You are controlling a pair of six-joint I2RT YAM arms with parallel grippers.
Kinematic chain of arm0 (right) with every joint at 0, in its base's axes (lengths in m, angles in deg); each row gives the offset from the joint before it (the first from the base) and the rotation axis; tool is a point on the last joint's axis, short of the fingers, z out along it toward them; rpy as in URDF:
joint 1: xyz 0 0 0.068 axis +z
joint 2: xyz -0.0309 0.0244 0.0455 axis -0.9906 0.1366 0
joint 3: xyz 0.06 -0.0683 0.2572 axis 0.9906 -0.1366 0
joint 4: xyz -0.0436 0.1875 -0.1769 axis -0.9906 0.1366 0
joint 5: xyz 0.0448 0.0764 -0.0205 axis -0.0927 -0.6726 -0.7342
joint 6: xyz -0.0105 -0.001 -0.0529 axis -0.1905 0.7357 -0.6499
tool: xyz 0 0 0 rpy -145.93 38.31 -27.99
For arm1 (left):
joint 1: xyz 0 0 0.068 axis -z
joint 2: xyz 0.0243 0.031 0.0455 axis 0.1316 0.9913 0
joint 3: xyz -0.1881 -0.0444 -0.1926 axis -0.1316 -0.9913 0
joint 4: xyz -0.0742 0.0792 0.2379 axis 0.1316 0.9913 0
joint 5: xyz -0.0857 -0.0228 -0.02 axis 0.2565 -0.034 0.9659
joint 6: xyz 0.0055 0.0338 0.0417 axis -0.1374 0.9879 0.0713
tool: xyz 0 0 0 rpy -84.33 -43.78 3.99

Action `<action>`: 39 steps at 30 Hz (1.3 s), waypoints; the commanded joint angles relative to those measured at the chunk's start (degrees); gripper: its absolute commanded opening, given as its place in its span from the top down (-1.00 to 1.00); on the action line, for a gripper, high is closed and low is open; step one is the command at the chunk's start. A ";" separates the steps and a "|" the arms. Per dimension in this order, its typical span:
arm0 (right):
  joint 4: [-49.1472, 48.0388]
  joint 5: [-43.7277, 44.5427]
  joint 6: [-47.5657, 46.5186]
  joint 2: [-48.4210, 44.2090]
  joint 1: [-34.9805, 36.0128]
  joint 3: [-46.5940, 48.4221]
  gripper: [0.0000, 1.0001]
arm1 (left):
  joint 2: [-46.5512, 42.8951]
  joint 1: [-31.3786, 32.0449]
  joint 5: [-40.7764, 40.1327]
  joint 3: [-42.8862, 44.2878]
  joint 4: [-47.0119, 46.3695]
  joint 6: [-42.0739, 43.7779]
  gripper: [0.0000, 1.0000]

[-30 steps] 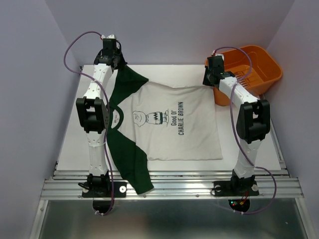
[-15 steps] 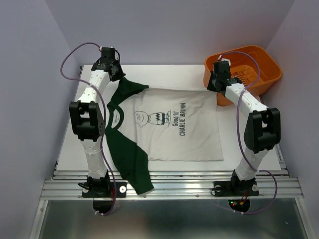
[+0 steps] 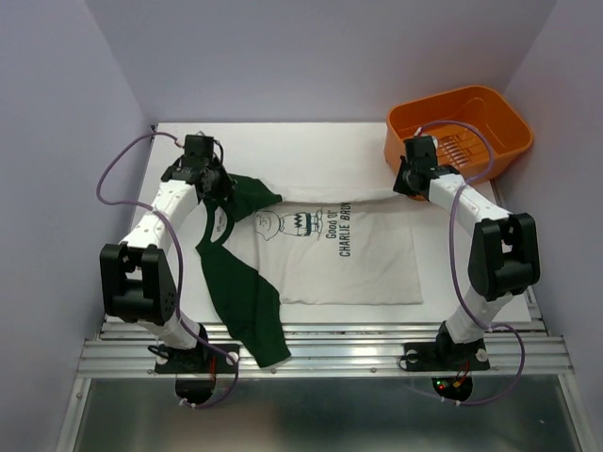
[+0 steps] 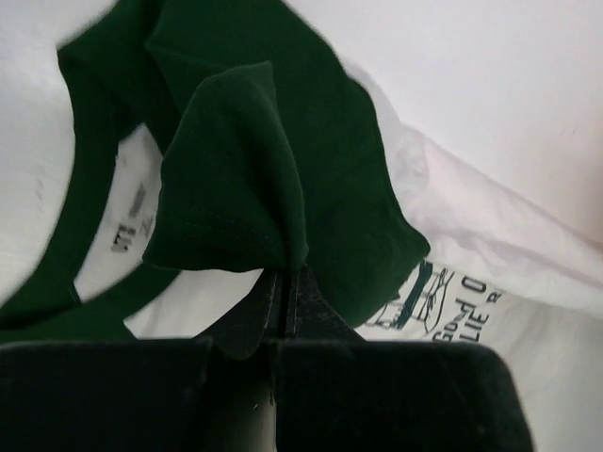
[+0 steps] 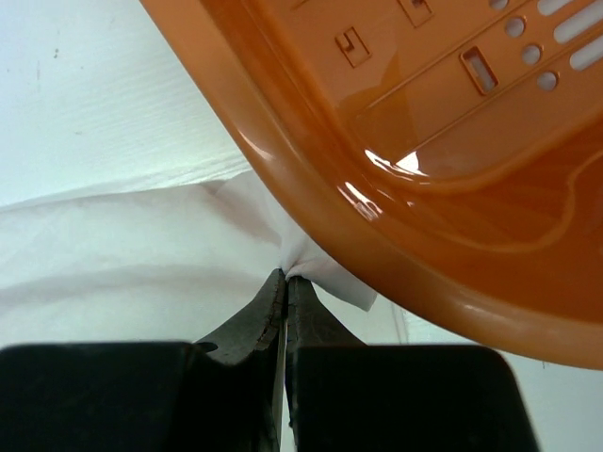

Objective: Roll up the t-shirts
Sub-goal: Fold the T-shirt at the center of the board.

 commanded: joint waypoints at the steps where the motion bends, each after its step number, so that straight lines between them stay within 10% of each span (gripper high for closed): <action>1: -3.28 -0.55 1.53 -3.29 -0.74 -1.70 0.99 | -6.07 2.29 0.09 -8.26 -3.15 -9.07 1.00; 39: -5.83 -5.30 4.16 -8.56 -0.74 -12.86 0.99 | -19.88 4.40 -2.19 -22.24 6.16 -14.97 1.00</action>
